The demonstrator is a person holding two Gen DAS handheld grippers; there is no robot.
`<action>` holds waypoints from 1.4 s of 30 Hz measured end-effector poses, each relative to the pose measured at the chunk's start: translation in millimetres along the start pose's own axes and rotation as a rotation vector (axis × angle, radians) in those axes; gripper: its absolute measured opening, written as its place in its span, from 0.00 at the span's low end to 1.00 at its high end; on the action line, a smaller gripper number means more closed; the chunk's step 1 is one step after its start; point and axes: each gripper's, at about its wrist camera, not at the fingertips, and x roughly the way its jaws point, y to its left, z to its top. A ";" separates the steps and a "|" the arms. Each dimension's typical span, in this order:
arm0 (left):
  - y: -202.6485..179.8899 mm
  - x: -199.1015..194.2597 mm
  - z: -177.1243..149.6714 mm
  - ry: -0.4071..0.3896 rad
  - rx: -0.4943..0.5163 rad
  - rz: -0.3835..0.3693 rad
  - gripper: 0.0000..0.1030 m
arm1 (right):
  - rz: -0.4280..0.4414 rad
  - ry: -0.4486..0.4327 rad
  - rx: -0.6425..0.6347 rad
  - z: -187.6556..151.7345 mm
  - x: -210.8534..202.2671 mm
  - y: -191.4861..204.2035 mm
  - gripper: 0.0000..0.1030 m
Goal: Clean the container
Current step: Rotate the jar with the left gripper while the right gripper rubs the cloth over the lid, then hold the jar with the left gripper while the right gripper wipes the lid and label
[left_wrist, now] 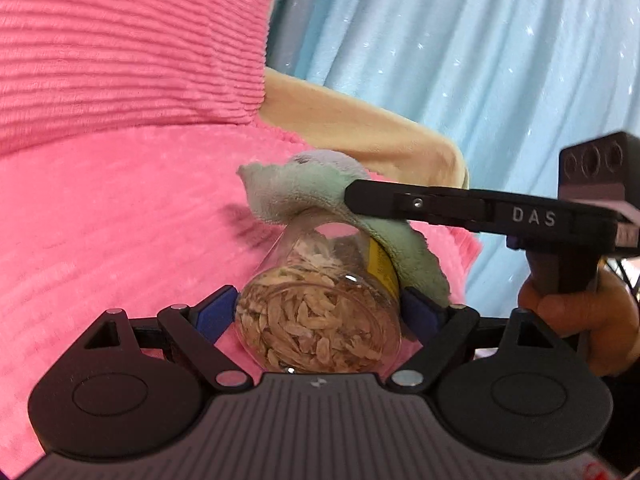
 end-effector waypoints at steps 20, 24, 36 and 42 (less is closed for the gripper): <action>-51.7 3.3 -12.2 0.003 0.484 0.206 0.85 | 0.068 0.030 -0.096 -2.9 -3.0 21.6 0.05; -52.5 3.8 -13.9 0.007 0.497 0.208 0.85 | 0.133 0.052 -0.151 -7.4 -2.6 41.6 0.05; -55.9 4.3 -15.3 0.003 0.495 0.210 0.86 | 0.011 0.001 -0.003 1.7 -4.7 2.3 0.04; -32.8 -0.3 -5.7 0.010 0.276 0.128 0.87 | 0.010 0.004 -0.007 0.0 -7.4 7.9 0.04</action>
